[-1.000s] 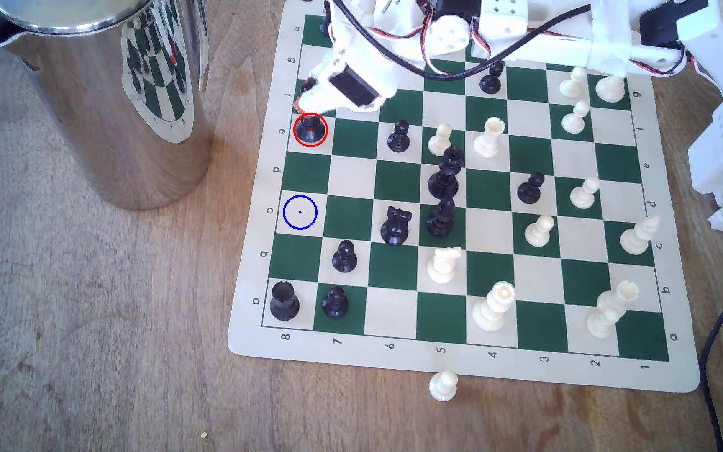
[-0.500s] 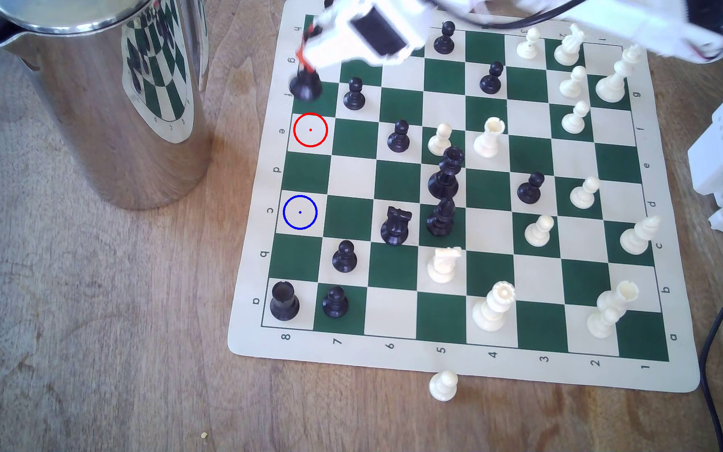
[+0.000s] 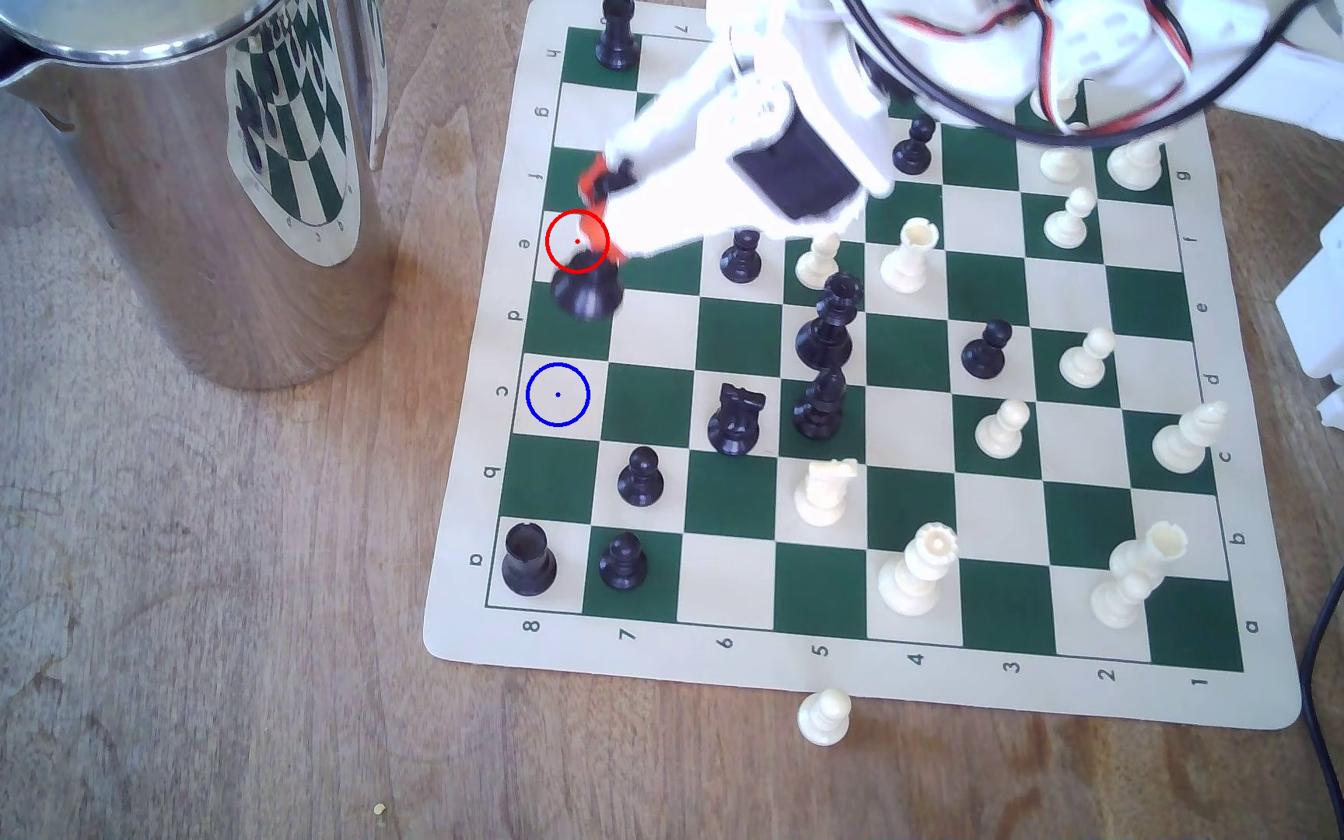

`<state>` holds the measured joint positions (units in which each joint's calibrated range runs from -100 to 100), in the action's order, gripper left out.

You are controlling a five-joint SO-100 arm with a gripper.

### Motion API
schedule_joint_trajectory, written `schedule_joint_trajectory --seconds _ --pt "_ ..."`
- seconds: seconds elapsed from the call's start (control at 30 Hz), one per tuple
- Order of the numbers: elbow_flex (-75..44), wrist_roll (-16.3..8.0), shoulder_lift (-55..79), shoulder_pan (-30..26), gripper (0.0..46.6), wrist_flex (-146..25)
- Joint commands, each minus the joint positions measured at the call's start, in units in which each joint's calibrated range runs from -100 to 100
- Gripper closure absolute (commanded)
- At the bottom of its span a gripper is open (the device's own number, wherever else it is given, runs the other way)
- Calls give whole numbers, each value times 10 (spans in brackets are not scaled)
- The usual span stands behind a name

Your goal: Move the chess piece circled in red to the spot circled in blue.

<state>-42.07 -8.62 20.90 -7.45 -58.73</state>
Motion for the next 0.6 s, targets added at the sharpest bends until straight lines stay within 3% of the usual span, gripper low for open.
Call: schedule_joint_trajectory --seconds 0.0,0.57 --pt "-18 -1 15 -17 464 25" --pt "-106 21 183 16 464 57"
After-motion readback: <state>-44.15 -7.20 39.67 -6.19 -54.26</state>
